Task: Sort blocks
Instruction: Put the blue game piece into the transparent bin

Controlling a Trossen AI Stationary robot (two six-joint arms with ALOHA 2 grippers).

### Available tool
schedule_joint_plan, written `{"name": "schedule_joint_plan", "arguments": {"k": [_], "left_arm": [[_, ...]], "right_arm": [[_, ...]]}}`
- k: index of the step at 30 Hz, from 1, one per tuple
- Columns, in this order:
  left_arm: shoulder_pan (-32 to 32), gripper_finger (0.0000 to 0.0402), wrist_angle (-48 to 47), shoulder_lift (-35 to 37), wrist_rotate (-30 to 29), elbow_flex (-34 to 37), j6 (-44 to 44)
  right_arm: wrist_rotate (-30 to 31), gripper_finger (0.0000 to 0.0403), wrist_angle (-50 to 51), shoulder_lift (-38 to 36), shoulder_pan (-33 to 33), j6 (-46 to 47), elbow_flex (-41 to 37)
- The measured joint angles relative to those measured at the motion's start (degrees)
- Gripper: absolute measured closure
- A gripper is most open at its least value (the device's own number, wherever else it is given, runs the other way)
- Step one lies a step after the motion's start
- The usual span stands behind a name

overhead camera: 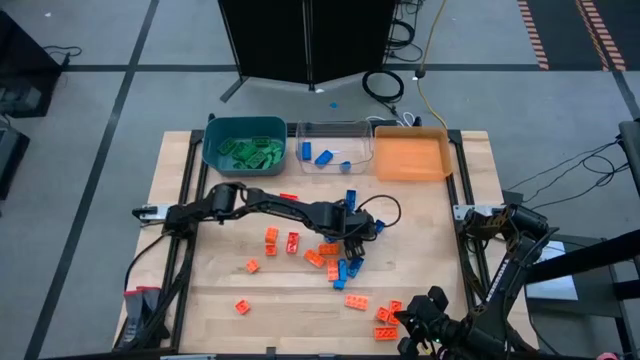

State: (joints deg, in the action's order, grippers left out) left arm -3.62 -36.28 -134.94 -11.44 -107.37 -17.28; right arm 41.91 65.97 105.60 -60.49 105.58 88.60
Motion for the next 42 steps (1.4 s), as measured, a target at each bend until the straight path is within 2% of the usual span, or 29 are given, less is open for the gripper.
{"name": "schedule_joint_plan", "arguments": {"k": [6,7,12,16,21,24,30,34,37,39,42], "left_arm": [[0.12,0.0300,0.25,-0.04,0.49,0.00,2.86],[0.14,0.0308,0.42,-0.04,0.46,0.00,2.93],[0.19,0.0308,-2.02,0.81,3.60,-0.07,2.73],[-0.64,0.0308,-3.93,3.06,3.91,0.00,3.10],[-0.52,0.0308,-3.47,9.75,3.76,0.02,3.82],[0.92,0.0308,-3.32,14.41,1.65,0.02,4.67],[8.20,0.0308,-1.31,24.16,-2.58,-0.07,6.95],[15.71,0.0308,-1.46,27.96,-3.24,-0.07,7.69],[22.39,0.0308,-1.91,28.53,0.87,-0.09,7.75],[26.19,0.0308,-2.29,27.70,5.63,-0.07,8.65],[29.74,0.0308,-2.13,25.23,10.77,-0.05,9.22]], "right_arm": [[-0.22,0.0402,0.13,0.00,0.00,-0.19,0.00],[-0.22,0.0402,0.14,0.00,0.00,-0.20,0.00],[-0.24,0.0402,0.16,0.00,0.00,-0.13,0.00],[-0.24,0.0402,0.25,0.00,0.00,-0.33,0.00],[-0.08,0.0403,0.67,0.00,0.00,-1.16,0.00],[0.09,0.0402,1.05,0.47,0.02,-1.55,0.00],[-0.02,0.0402,1.06,3.02,0.02,-0.07,0.00],[-0.28,0.0402,0.94,4.17,0.02,2.74,0.00],[-0.25,0.0402,0.34,4.20,0.02,3.24,0.00],[-0.24,0.0403,0.13,4.20,0.02,3.26,0.00],[-0.24,0.0403,-0.06,4.20,0.02,3.28,0.00]]}}
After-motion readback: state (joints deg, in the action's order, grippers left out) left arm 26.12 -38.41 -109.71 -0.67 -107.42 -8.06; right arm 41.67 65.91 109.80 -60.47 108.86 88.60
